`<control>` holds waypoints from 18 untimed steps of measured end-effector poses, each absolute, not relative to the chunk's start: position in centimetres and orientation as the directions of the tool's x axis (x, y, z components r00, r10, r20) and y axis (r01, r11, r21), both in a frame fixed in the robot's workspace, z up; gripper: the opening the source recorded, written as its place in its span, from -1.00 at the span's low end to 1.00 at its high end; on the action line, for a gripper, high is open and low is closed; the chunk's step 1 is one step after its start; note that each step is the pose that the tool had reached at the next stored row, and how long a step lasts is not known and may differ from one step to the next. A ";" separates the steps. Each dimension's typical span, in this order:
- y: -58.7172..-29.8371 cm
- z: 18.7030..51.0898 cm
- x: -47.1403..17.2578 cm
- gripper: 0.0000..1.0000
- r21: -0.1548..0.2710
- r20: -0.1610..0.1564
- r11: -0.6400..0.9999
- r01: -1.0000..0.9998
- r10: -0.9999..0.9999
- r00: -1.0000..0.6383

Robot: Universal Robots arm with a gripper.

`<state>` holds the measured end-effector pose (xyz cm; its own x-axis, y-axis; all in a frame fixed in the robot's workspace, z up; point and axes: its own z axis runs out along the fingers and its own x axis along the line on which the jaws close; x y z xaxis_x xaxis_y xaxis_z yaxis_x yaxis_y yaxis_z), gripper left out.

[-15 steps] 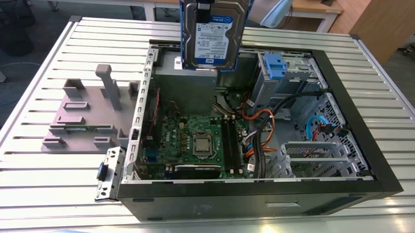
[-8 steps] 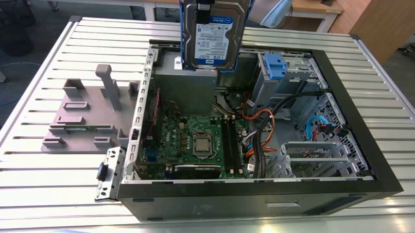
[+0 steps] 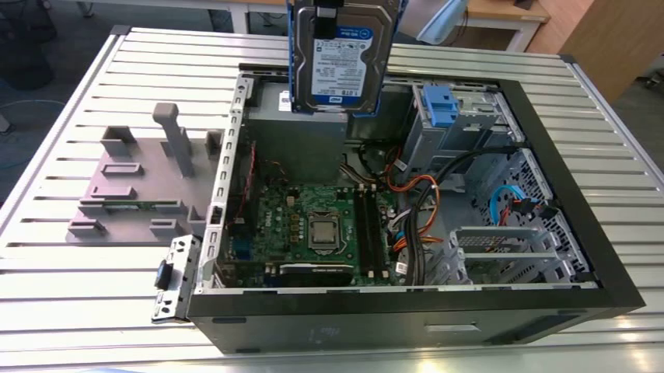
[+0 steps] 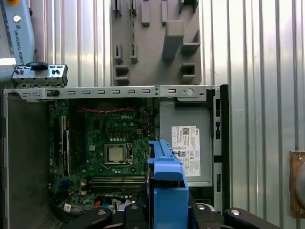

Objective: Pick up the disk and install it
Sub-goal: 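Pick up the disk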

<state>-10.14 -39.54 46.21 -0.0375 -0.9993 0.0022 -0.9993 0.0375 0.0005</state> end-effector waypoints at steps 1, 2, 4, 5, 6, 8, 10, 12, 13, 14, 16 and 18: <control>-39.6 46.2 -10.1 -0.27 0.001 0.002 0.038 -0.999 -0.999 -0.038; -39.6 46.2 -10.1 -0.27 0.001 0.002 0.038 -0.999 -0.999 -0.038; -39.6 46.2 -10.1 -0.27 0.000 0.002 0.038 -0.999 -0.999 -0.038; -39.7 46.2 -10.1 -0.27 0.001 0.002 0.038 -0.999 -0.999 -0.038; -39.7 46.2 -10.1 -0.27 0.000 0.002 0.038 -0.999 -0.999 -0.038; -39.7 46.2 -10.1 -0.27 0.001 0.002 0.038 -0.999 -0.999 -0.038; -39.8 46.2 -10.1 -0.27 0.000 0.002 0.038 -0.999 -0.999 -0.038; -39.8 46.2 -10.1 -0.27 0.000 0.002 0.038 -0.999 -0.999 -0.038; -39.9 46.2 -10.1 -0.27 0.001 0.002 0.038 -0.999 -0.999 -0.038; -39.9 46.2 -10.1 -0.27 0.001 0.002 0.038 -0.999 -0.999 -0.038; -40.0 46.2 -10.1 -0.27 0.001 0.002 0.038 -0.999 -0.999 -0.038; -40.0 46.2 -10.1 -0.27 0.001 0.002 0.038 -0.999 -0.999 -0.038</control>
<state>-10.14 -40.02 46.21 -0.0376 -0.9993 0.0023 -0.9993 0.0376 0.0005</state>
